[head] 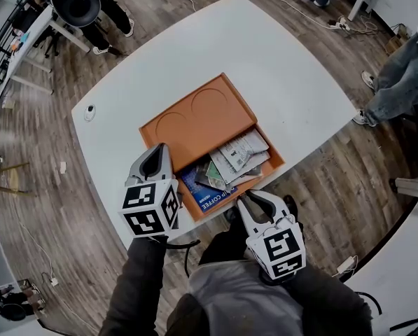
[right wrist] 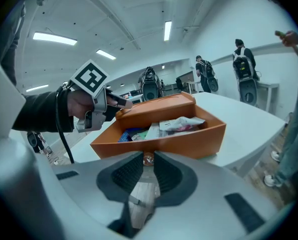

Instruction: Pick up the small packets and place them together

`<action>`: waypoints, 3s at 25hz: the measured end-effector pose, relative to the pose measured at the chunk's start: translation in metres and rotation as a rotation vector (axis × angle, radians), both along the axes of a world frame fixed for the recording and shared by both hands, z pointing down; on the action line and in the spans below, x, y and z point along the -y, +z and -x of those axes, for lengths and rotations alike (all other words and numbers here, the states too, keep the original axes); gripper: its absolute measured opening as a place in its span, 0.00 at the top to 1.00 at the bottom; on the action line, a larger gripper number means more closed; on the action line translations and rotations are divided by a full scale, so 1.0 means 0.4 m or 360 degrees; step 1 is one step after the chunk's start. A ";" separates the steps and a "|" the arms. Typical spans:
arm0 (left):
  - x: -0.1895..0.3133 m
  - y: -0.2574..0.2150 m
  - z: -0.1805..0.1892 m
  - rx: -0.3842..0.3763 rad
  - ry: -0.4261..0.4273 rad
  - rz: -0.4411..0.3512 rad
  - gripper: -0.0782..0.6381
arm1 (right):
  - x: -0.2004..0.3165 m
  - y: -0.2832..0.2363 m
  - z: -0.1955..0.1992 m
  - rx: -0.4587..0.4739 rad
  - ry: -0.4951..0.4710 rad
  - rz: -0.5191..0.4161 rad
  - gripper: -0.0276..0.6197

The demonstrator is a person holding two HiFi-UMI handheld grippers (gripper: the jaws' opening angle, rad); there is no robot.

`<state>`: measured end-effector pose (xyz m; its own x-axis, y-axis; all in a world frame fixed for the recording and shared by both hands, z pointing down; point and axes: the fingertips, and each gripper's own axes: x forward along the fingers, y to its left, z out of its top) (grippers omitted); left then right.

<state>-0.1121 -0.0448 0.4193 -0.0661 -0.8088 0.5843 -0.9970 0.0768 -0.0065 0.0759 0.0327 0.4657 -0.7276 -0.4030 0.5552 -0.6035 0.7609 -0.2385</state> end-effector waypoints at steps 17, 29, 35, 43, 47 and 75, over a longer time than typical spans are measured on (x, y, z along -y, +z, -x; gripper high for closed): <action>0.010 -0.003 0.001 -0.0001 0.0011 -0.0013 0.90 | -0.011 -0.001 -0.004 0.0008 -0.0022 -0.0040 0.85; 0.009 -0.003 -0.005 0.0013 0.0019 -0.0031 0.90 | -0.016 0.014 0.001 0.0052 -0.0015 -0.0032 0.85; 0.011 -0.002 -0.007 0.0009 0.0028 -0.0032 0.90 | -0.015 0.015 0.000 0.0069 -0.0022 -0.0025 0.85; 0.010 -0.005 0.000 -0.0001 0.0007 -0.0032 0.90 | -0.024 0.007 0.008 0.0125 -0.0068 -0.0011 0.83; 0.011 -0.005 -0.003 -0.0009 0.0005 -0.0044 0.90 | -0.033 0.007 0.002 0.0170 -0.0085 -0.0002 0.71; -0.033 -0.167 -0.082 -0.0132 -0.0071 -0.0386 0.90 | 0.170 -0.148 -0.033 -0.0392 -0.0649 -0.0685 0.71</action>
<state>-0.0792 -0.0314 0.3523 -0.0647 -0.9233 0.3787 -0.9890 0.1100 0.0994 0.0892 -0.0351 0.4066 -0.7413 -0.3450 0.5757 -0.2435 0.9376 0.2483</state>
